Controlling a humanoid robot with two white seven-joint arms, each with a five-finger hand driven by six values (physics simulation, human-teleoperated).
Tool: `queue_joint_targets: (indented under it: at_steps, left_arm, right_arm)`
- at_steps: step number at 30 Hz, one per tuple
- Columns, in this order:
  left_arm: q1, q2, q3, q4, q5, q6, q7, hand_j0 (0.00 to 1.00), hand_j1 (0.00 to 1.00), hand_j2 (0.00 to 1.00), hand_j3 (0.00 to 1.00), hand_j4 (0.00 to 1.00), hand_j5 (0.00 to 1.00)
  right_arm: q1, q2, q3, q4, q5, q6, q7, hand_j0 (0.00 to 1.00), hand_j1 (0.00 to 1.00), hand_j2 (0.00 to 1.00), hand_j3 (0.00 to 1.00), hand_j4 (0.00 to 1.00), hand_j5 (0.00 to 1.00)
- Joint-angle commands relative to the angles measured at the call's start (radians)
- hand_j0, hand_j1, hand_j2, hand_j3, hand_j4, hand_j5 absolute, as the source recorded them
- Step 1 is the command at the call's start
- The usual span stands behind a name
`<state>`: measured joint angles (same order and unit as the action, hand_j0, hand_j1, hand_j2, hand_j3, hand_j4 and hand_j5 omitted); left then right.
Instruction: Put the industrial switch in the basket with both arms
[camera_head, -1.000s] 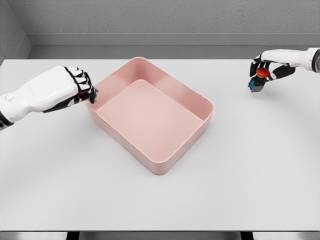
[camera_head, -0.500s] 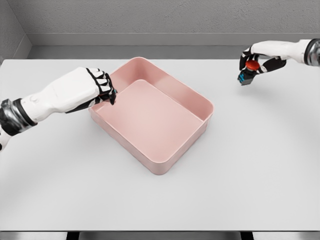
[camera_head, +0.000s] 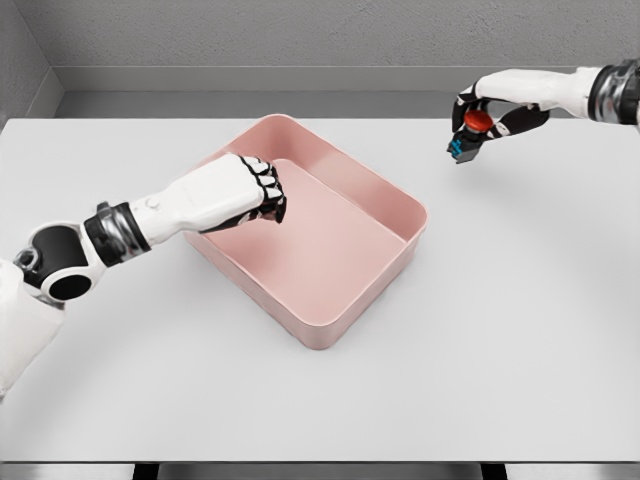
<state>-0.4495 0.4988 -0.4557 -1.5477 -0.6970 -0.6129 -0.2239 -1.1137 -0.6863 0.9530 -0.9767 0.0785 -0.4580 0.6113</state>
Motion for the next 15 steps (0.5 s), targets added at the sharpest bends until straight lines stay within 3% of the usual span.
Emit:
queue_joint_targets:
  at_steps: [1, 2, 6, 8, 9, 10, 15]
  left_arm:
    - [-0.002, -0.058, -0.018, 0.069, -0.041, 0.002, -0.003, 0.32, 0.32, 0.32, 0.32, 0.32, 0.32]
    - [-0.017, -0.063, -0.046, 0.087, -0.042, 0.002, -0.003, 0.32, 0.32, 0.32, 0.32, 0.32, 0.32]
    - [-0.02, -0.069, -0.052, 0.092, -0.042, 0.002, -0.003, 0.35, 0.35, 0.35, 0.35, 0.35, 0.35]
    - [-0.02, -0.069, -0.051, 0.086, -0.042, 0.002, -0.003, 0.49, 0.49, 0.49, 0.49, 0.49, 0.49]
    - [-0.02, -0.069, -0.051, 0.081, -0.042, 0.002, -0.002, 0.68, 0.68, 0.68, 0.68, 0.68, 0.68]
    - [-0.02, -0.069, -0.051, 0.08, -0.041, 0.002, -0.002, 0.8, 0.8, 0.8, 0.8, 0.8, 0.8]
    - [-0.02, -0.068, -0.051, 0.078, -0.038, 0.002, -0.002, 0.82, 0.82, 0.82, 0.82, 0.82, 0.82]
  right_arm:
    - [0.0, 0.005, -0.002, -0.014, -0.01, 0.002, 0.0, 0.48, 0.48, 0.48, 0.48, 0.48, 0.48]
    - [0.0, 0.008, 0.0, -0.016, -0.01, 0.002, 0.0, 0.48, 0.48, 0.48, 0.48, 0.48, 0.48]
    - [0.0, 0.013, 0.0, -0.037, -0.01, 0.004, 0.0, 0.48, 0.48, 0.48, 0.48, 0.48, 0.48]
    - [0.0, 0.014, -0.002, -0.05, -0.01, 0.004, 0.0, 0.48, 0.48, 0.48, 0.48, 0.48, 0.48]
    - [0.0, 0.019, 0.0, -0.054, -0.011, 0.004, 0.0, 0.48, 0.48, 0.48, 0.48, 0.48, 0.48]
    - [0.0, 0.021, -0.002, -0.062, -0.011, 0.006, 0.0, 0.48, 0.48, 0.48, 0.48, 0.48, 0.48]
    - [-0.002, 0.022, 0.0, -0.091, -0.011, 0.007, 0.0, 0.48, 0.48, 0.48, 0.48, 0.48, 0.48]
